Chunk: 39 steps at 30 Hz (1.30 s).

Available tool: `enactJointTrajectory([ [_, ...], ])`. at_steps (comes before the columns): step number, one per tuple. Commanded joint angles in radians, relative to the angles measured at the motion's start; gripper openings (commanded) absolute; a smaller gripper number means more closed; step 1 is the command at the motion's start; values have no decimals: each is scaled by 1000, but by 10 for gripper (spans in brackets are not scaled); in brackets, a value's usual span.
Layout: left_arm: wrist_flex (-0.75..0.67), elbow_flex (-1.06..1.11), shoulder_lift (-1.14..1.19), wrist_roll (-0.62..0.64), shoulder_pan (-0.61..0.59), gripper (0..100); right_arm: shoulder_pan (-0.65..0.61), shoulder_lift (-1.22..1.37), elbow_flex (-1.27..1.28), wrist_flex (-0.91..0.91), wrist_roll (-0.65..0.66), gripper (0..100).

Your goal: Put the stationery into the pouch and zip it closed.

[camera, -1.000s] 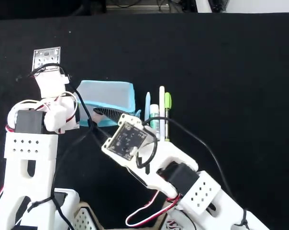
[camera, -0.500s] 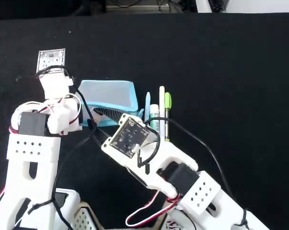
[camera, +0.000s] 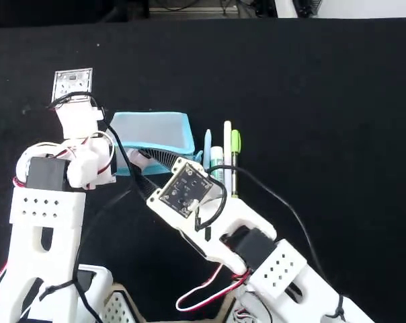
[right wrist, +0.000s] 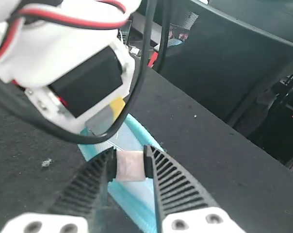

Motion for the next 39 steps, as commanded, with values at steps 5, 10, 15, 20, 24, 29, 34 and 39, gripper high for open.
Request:
enactJointTrajectory([
  [5, -17, -4, 8, 11, 15, 30, 12, -13, -13, -26, -12, 13],
  [10, -17, -4, 8, 11, 13, 30, 12, -13, -10, -26, -12, 13],
  [15, -17, -4, 8, 11, 13, 30, 12, -13, -8, -26, -12, 15],
  [20, -17, -4, 8, 9, 10, 30, 12, -13, -8, -26, -46, 128],
  [24, -17, -2, 8, 9, 13, 30, 12, -13, -8, -26, -129, 149],
  [29, -17, -2, 8, 9, 7, 30, 12, -19, -8, -25, -130, 149],
  [34, -15, -2, 8, 8, 7, 30, 20, -21, -10, -25, -130, 149],
  [39, -14, -2, 8, 6, 5, 30, 49, -24, -28, 26, -140, 148],
])
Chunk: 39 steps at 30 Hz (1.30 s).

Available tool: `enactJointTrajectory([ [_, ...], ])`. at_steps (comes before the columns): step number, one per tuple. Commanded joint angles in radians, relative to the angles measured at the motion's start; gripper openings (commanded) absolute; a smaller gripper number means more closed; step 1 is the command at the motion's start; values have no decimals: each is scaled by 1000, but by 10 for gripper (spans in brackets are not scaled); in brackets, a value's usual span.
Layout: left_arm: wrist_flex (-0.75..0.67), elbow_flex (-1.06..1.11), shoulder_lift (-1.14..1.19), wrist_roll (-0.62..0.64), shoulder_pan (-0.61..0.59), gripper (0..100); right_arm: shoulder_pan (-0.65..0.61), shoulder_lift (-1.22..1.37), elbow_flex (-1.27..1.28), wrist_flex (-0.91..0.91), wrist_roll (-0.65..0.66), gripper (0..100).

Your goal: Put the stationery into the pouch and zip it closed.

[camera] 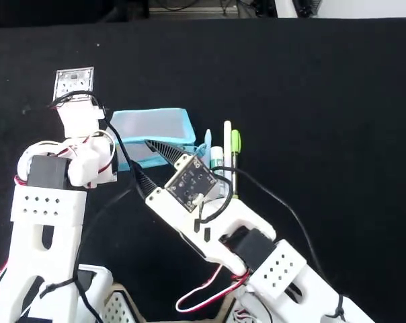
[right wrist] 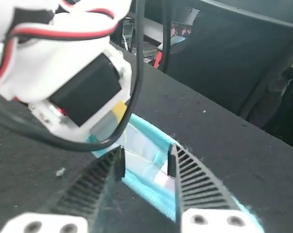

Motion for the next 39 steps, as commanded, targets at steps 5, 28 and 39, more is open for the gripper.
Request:
enactJointTrajectory([
  [5, -5, -2, -2, 5, 2, 30, 83, -114, -127, 239, -66, 148],
  [28, -3, -1, -2, 3, 2, 30, 529, -151, -124, 212, -222, 148],
  [39, -3, -1, -2, 3, 2, 30, 666, 191, -249, 204, -381, 148],
])
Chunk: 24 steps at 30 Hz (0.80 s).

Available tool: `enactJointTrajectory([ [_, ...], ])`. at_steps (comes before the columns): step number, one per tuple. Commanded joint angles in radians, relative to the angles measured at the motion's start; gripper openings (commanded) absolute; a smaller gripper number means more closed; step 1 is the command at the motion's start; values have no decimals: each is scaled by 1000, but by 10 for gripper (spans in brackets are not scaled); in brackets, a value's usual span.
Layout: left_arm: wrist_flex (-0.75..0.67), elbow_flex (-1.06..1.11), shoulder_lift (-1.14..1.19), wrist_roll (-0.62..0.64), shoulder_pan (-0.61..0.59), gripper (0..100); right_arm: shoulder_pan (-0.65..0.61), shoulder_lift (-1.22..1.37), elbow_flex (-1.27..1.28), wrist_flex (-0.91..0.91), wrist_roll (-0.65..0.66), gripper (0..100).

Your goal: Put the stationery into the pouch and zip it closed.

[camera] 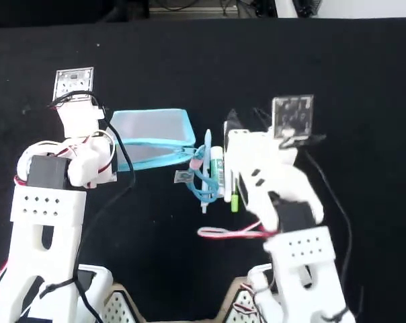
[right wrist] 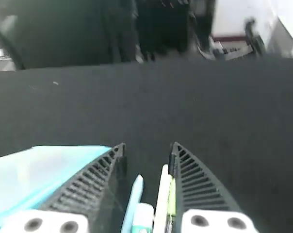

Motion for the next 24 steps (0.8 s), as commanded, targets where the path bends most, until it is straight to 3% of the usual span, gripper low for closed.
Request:
enactJointTrajectory([
  [1, -3, -1, -2, 3, 4, 30, 48, 77, -81, -32, -58, 148],
  [7, -3, -1, 0, 3, 4, 30, 48, 209, -84, -112, -63, 148],
  [14, -2, -1, -2, 3, 4, 30, 41, 300, -136, -23, -58, 149],
  [20, -2, 1, 0, 3, 4, 30, 28, 329, -31, -169, -57, 149],
  [24, -2, 1, -2, 3, 4, 30, 31, 334, -21, -161, -46, 149],
])
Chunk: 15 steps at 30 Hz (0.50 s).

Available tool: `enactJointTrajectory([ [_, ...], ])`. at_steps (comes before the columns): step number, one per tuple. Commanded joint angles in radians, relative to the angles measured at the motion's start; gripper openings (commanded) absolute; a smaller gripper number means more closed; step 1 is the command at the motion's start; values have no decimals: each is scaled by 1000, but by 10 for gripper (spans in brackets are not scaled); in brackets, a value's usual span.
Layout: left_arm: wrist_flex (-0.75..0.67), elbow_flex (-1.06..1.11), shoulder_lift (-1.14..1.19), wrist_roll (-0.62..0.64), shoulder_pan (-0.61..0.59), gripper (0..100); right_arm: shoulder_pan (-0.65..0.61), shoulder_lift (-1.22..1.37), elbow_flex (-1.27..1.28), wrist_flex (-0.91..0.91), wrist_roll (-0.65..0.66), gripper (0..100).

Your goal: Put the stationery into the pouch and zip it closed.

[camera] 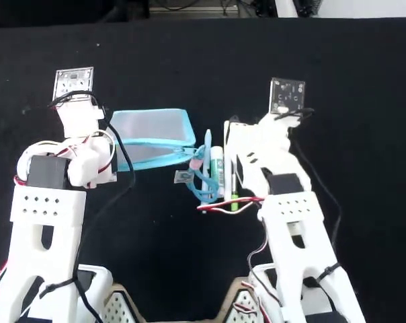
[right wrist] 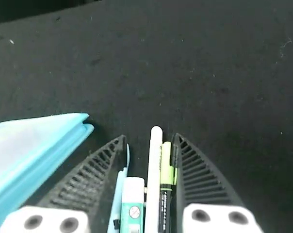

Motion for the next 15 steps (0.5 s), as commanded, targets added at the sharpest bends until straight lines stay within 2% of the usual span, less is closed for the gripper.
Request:
enactJointTrajectory([
  [1, -2, 1, -2, 3, 4, 30, 0, 4, -12, -9, 21, 149],
  [15, -2, 1, -2, 3, 4, 30, -5, 13, -30, 46, 32, 149],
])
